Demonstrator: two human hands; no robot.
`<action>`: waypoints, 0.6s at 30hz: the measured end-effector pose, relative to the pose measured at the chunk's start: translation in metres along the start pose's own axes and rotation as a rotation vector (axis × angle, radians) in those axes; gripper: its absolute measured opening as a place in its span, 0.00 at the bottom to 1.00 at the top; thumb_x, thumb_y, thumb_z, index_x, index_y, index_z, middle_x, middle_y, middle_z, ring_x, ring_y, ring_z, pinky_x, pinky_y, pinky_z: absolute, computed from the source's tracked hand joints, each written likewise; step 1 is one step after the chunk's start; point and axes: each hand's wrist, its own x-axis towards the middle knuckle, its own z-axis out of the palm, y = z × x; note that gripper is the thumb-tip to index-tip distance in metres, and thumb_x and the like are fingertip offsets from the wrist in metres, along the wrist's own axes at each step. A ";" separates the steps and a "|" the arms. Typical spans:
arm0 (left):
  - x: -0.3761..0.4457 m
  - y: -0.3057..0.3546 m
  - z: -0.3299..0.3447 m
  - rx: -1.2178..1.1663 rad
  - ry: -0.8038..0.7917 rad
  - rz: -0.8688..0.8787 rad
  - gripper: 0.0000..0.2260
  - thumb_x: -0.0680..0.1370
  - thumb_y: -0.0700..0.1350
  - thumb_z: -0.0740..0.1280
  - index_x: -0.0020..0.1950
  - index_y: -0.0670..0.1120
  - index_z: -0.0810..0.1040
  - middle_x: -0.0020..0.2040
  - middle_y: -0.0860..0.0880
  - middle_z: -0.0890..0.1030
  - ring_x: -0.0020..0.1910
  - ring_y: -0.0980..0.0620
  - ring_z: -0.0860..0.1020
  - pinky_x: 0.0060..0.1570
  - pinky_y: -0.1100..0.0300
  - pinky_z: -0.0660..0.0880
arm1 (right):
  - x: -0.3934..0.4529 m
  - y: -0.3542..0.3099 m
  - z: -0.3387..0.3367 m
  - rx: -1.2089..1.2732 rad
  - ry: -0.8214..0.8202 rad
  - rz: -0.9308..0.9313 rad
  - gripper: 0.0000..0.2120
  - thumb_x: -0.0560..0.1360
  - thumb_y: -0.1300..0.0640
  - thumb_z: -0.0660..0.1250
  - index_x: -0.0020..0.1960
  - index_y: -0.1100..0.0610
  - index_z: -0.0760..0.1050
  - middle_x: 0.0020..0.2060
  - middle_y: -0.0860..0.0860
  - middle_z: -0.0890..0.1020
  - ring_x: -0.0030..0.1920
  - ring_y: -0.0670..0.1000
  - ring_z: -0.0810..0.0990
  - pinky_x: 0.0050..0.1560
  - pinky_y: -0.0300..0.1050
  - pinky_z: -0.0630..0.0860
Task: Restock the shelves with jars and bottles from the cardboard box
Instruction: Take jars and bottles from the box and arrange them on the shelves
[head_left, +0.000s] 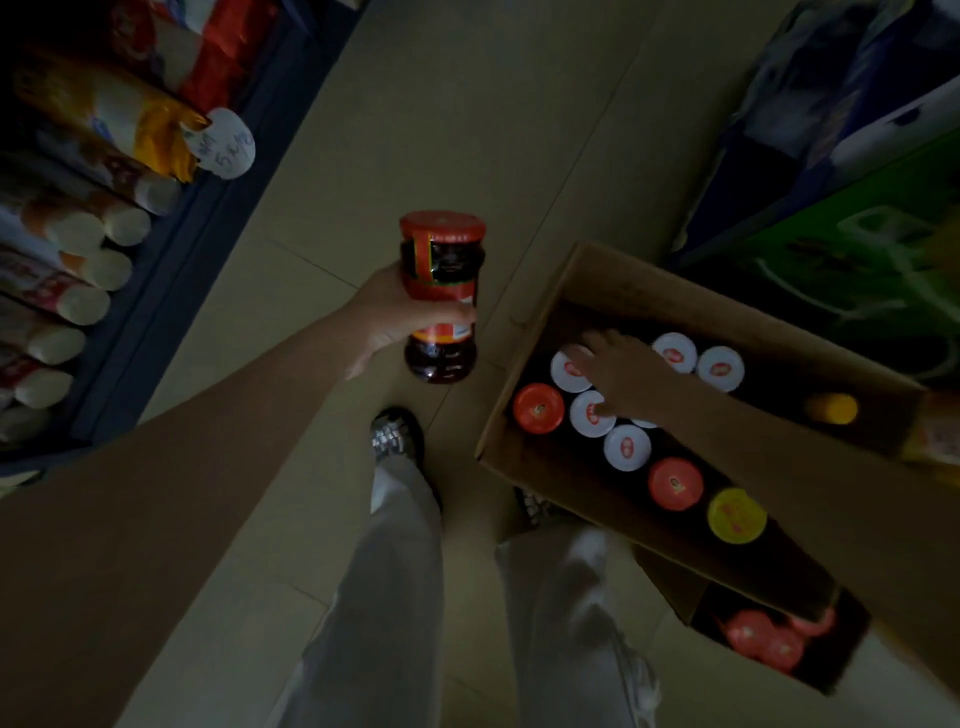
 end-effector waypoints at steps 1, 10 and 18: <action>0.001 -0.002 -0.002 0.016 0.000 -0.003 0.19 0.68 0.38 0.74 0.58 0.46 0.76 0.50 0.49 0.81 0.49 0.54 0.78 0.46 0.66 0.71 | 0.009 -0.008 0.012 -0.099 -0.013 -0.021 0.38 0.74 0.53 0.68 0.76 0.55 0.50 0.73 0.60 0.56 0.70 0.61 0.61 0.67 0.52 0.62; 0.010 -0.015 0.007 0.087 -0.059 0.010 0.15 0.68 0.38 0.74 0.52 0.48 0.76 0.44 0.54 0.80 0.44 0.59 0.78 0.40 0.67 0.69 | 0.050 -0.025 0.030 -0.171 0.274 0.179 0.31 0.70 0.57 0.71 0.71 0.54 0.65 0.58 0.64 0.72 0.52 0.64 0.77 0.52 0.52 0.75; -0.028 0.032 0.002 0.099 -0.092 0.006 0.17 0.67 0.39 0.75 0.54 0.49 0.77 0.45 0.53 0.80 0.45 0.57 0.77 0.40 0.67 0.69 | -0.046 0.006 -0.074 0.482 0.172 0.023 0.27 0.66 0.57 0.75 0.62 0.57 0.71 0.54 0.54 0.73 0.54 0.54 0.72 0.44 0.42 0.69</action>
